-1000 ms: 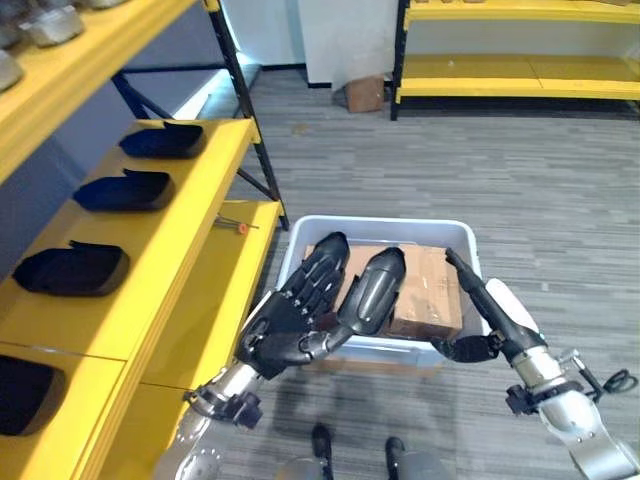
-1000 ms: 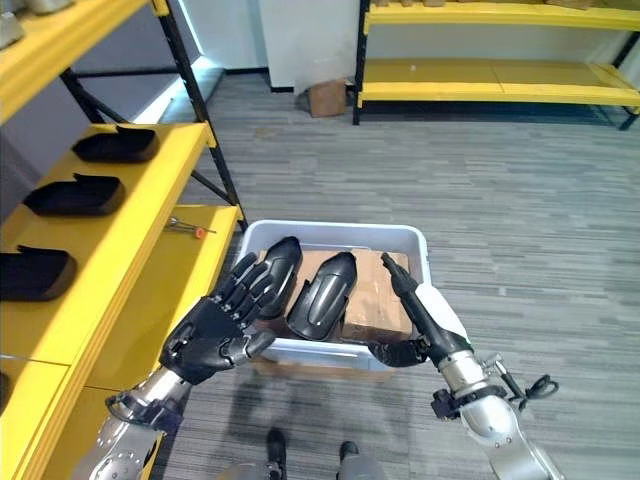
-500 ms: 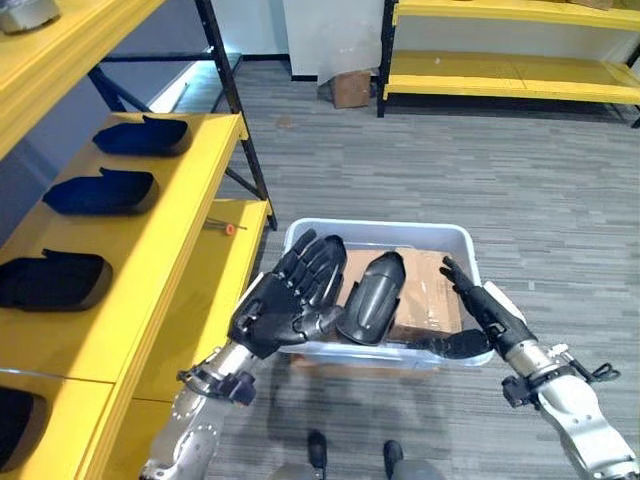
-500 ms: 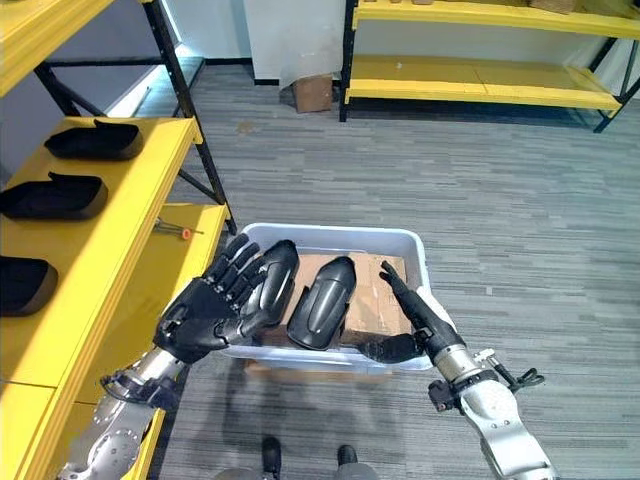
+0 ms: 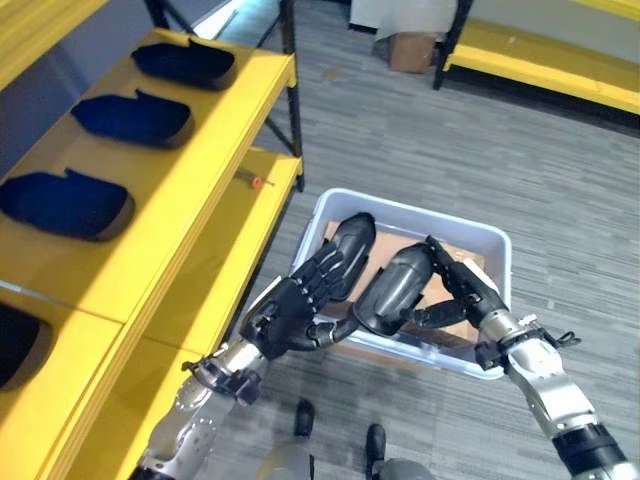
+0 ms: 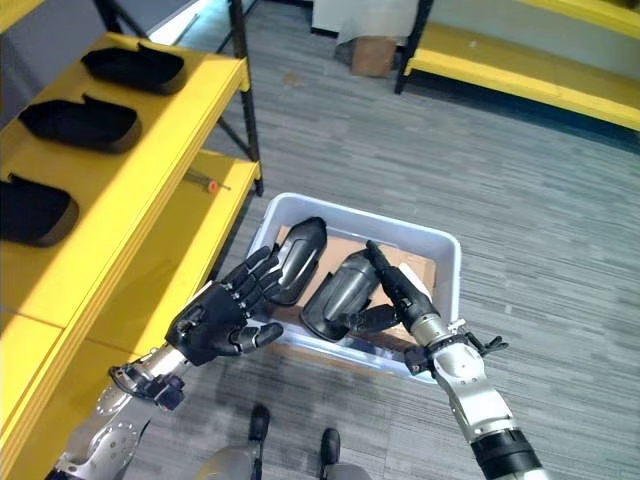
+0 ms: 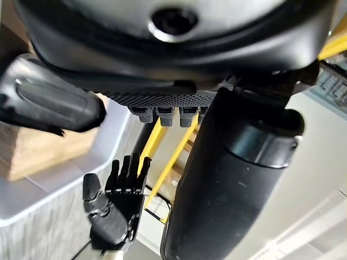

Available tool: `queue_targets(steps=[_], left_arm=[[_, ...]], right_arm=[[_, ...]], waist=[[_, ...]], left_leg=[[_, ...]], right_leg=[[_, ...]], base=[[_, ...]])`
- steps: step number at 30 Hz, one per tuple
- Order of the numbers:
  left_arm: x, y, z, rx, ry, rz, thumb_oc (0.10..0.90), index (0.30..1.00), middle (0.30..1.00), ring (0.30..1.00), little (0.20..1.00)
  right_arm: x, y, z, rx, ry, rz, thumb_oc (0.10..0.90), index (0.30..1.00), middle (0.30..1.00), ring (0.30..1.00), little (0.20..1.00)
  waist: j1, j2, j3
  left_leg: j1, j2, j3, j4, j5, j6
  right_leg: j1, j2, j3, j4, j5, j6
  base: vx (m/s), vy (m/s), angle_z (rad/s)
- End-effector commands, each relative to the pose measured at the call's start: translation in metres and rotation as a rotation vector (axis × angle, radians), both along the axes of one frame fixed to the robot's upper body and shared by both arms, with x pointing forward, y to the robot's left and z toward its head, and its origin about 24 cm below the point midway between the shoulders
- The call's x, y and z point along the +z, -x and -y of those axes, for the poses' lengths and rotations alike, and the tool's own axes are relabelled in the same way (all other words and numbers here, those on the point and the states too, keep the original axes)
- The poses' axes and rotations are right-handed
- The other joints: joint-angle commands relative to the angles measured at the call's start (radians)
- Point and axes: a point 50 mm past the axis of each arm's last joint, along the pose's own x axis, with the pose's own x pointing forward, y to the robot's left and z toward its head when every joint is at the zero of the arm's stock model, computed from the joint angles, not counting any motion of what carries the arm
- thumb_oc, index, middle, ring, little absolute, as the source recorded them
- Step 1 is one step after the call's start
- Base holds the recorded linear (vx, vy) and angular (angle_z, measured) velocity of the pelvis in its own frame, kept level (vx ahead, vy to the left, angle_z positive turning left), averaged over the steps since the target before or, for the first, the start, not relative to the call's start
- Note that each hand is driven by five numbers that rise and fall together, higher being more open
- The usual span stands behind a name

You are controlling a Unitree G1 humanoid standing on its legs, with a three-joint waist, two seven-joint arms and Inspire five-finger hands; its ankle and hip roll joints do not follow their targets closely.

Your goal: Move parts from the plastic box to the shelf.

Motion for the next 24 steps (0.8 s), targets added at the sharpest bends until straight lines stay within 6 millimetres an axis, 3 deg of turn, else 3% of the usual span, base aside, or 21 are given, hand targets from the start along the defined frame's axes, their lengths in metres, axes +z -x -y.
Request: queue_targets(steps=[1,8,16,24], left_arm=[[0.044,-0.004,0.006,-0.043,0.084,0.244,0.9,1.0,1.0,1.0,1.0],[0.05,-0.007,0.01,-0.058,0.114,0.268,0.9,1.0,1.0,1.0,1.0],[0.049,-0.008,0.014,-0.087,0.118,0.272,0.9,1.0,1.0,1.0,1.0],[0.053,-0.012,0.017,-0.111,0.097,0.278,0.9,1.0,1.0,1.0,1.0]], right_arm=[[0.063,-0.016,-0.005,0.024,-0.021,0.249,0.9,1.0,1.0,1.0,1.0],[0.07,-0.033,-0.003,-0.017,0.032,0.25,0.9,1.0,1.0,1.0,1.0],[0.054,-0.041,0.002,-0.08,0.061,0.189,0.9,1.0,1.0,1.0,1.0],[0.053,-0.057,0.024,-0.218,0.051,0.125,0.9,1.0,1.0,1.0,1.0]], waist=[[0.012,0.027,0.01],[0.038,0.052,0.069],[0.065,0.055,0.098],[0.089,0.074,0.145]], left_leg=[[-0.024,-0.011,0.018,0.016,-0.071,0.012],[-0.093,-0.03,0.007,0.06,-0.064,0.014],[-0.111,-0.041,-0.008,0.081,-0.07,0.02],[-0.16,-0.049,-0.016,0.11,-0.067,0.025]], right_leg=[[-0.033,-0.021,-0.015,0.136,-0.074,0.011],[-0.073,-0.015,-0.032,0.196,-0.109,-0.011],[-0.093,-0.019,-0.051,0.227,-0.119,-0.013],[-0.153,-0.015,-0.062,0.307,-0.144,-0.022]], base=[[-0.06,0.044,0.16],[-0.02,0.029,0.11],[0.02,-0.02,0.07],[0.01,-0.019,0.05]])
